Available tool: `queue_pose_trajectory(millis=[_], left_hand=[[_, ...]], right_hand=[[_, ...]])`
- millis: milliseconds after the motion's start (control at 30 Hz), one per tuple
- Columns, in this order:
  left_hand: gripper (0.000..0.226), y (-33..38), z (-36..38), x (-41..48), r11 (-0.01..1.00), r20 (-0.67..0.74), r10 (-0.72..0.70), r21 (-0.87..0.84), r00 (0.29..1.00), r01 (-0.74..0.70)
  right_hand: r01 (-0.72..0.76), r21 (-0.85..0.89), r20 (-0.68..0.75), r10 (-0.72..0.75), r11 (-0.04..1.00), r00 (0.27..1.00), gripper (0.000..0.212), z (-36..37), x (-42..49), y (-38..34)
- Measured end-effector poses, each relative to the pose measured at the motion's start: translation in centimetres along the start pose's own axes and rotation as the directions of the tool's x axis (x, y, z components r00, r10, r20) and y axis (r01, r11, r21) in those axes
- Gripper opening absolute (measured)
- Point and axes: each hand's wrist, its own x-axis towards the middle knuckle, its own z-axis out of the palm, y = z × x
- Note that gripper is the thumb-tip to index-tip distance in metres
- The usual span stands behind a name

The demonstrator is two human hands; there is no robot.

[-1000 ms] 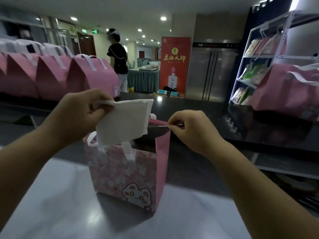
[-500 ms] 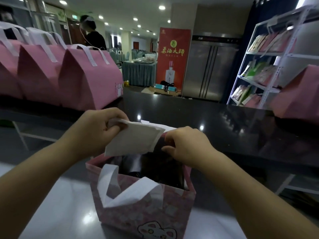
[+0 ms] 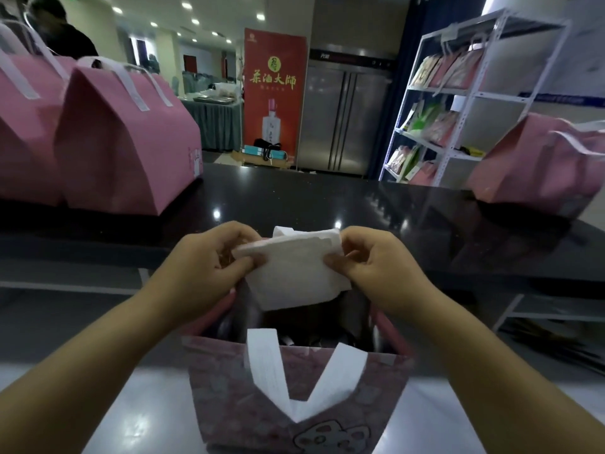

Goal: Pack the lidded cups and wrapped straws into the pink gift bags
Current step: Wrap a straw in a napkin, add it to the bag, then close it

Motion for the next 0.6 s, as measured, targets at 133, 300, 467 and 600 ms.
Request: queue_pose_trajectory(millis=[133, 300, 467, 600], left_hand=[[0.024, -1.5, -0.5, -0.7, 0.978, 0.1, 0.015, 0.206, 0.995, -0.036], [0.025, -2.3, -0.6, -1.0, 0.965, 0.152, 0.013, 0.256, 0.988, -0.052], [0.026, -2.0, -0.8, -1.2, 0.972, 0.138, 0.005, 0.232, 0.99, -0.037], [0.031, -1.3, -1.3, -1.8, 0.978, 0.108, -0.001, 0.208, 0.994, -0.022]], right_hand=[[0.101, -0.34, 0.054, -0.088, 0.935, 0.995, 0.008, -0.2, 0.6, -0.1], [0.225, -0.728, 0.217, -0.094, 0.648, 0.972, 0.02, 1.6, 1.8, -0.3], [0.166, -0.685, 0.204, -0.032, 0.709, 0.978, 0.029, 1.4, 1.2, -1.1], [0.103, -0.585, 0.066, -0.079, 0.804, 0.995, 0.02, -0.1, -1.3, -2.3]])
